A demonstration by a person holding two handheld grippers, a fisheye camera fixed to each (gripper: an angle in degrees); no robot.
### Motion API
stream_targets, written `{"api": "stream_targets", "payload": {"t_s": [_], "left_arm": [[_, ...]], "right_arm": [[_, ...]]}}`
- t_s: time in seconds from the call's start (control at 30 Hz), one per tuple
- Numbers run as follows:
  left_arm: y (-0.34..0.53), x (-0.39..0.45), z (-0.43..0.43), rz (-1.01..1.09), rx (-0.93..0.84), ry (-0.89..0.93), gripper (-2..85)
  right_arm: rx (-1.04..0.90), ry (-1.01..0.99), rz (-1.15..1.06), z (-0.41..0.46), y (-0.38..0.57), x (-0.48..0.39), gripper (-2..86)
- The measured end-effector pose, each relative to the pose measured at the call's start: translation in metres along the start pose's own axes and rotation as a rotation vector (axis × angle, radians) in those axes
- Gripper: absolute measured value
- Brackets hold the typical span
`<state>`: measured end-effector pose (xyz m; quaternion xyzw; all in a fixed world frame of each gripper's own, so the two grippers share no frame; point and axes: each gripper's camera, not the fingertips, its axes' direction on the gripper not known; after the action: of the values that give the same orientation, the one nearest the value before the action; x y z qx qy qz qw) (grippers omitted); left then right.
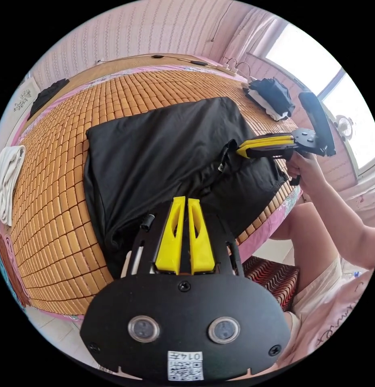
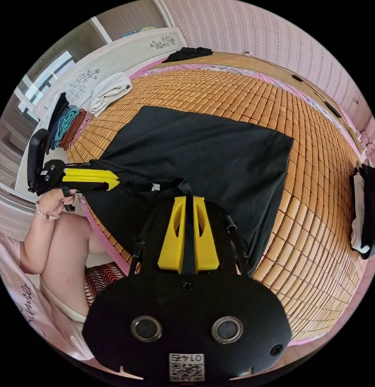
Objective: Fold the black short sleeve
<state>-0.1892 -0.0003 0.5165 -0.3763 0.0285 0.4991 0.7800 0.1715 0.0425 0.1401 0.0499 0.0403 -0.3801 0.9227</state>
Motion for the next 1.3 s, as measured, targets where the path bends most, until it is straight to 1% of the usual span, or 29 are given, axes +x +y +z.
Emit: {"api": "stream_targets", "payload": {"t_s": [0.13,0.17,0.2,0.27,0.33,0.37,0.43,0.5,0.57,0.63,0.67,0.7,0.73,0.77,0.87,0.9,0.97,1.0,1.03,1.07,1.13,1.2,1.27,1.3], "left_arm": [[0.016,0.007,-0.023,0.069,0.009,0.056,-0.5],[0.024,0.007,-0.026,0.08,-0.005,0.099,-0.2],[0.03,0.005,-0.027,0.079,-0.025,0.158,0.4],[0.038,0.001,-0.031,0.057,-0.051,0.201,2.1],[0.043,-0.001,-0.039,0.028,-0.073,0.174,3.7],[0.046,-0.001,-0.048,0.018,-0.068,0.135,4.1],[0.048,0.0,-0.063,-0.014,0.015,0.054,4.1],[0.047,-0.002,-0.072,-0.091,0.155,-0.013,4.6],[0.04,-0.003,-0.067,-0.117,0.134,-0.041,5.6],[0.034,-0.001,-0.061,-0.125,0.088,-0.114,6.2],[0.032,0.001,-0.053,-0.123,0.042,-0.146,6.3],[0.03,0.001,-0.042,-0.117,-0.03,-0.141,5.9],[0.031,0.002,-0.039,-0.112,-0.056,-0.133,5.7],[0.034,0.004,-0.044,-0.113,-0.025,-0.127,5.3],[0.041,0.008,-0.055,-0.099,-0.02,-0.148,5.2],[0.043,0.007,-0.055,-0.095,-0.023,-0.125,5.3],[0.044,0.004,-0.048,-0.095,-0.064,-0.073,5.3],[0.044,0.002,-0.05,-0.098,-0.047,-0.057,5.4],[0.044,0.001,-0.05,-0.101,-0.054,-0.05,5.4],[0.044,0.0,-0.052,-0.106,-0.05,-0.044,5.6],[0.046,0.005,-0.062,-0.097,0.0,-0.042,5.5],[0.045,0.023,-0.081,-0.029,0.147,-0.019,5.0],[0.033,0.043,-0.083,0.044,0.22,0.019,4.8],[0.021,0.06,-0.076,0.091,0.228,0.035,4.7]], "right_arm": [[0.064,-0.079,-0.096,-0.025,0.025,-0.02,3.0],[0.065,-0.094,-0.133,-0.028,0.034,-0.027,3.4],[0.053,-0.096,-0.148,-0.029,0.038,-0.03,3.6],[-0.04,-0.073,-0.173,-0.022,0.051,-0.039,5.6],[-0.066,-0.066,-0.154,-0.021,0.056,-0.039,6.7],[-0.047,-0.069,-0.129,-0.025,0.057,-0.038,7.0],[0.004,-0.043,-0.068,-0.031,0.055,-0.034,7.3],[0.042,0.021,0.015,-0.032,0.048,-0.028,8.6],[0.045,0.099,0.143,-0.021,0.035,-0.017,11.9],[-0.005,0.093,0.219,-0.006,0.026,-0.009,11.2],[-0.053,0.079,0.251,0.005,0.022,-0.006,7.9],[-0.041,0.08,0.26,0.006,0.021,-0.007,6.3],[-0.025,0.085,0.263,0.005,0.019,-0.01,4.6],[-0.012,0.085,0.259,0.0,0.018,-0.014,3.4],[0.018,0.041,0.251,-0.02,0.015,-0.021,2.1],[0.017,0.032,0.252,-0.021,0.014,-0.021,2.1],[-0.026,0.038,0.265,-0.011,0.01,-0.017,2.2],[-0.047,0.038,0.27,-0.005,0.009,-0.014,2.3],[-0.105,0.009,0.287,0.01,0.006,-0.009,2.8],[-0.102,-0.029,0.301,0.013,0.003,-0.007,3.3],[-0.118,-0.017,0.315,0.008,-0.003,-0.01,3.8],[-0.129,0.044,0.302,-0.002,-0.011,-0.019,3.0],[-0.101,0.132,0.185,-0.015,-0.036,-0.046,1.1],[-0.086,0.147,0.14,-0.016,-0.045,-0.054,0.7]]}}
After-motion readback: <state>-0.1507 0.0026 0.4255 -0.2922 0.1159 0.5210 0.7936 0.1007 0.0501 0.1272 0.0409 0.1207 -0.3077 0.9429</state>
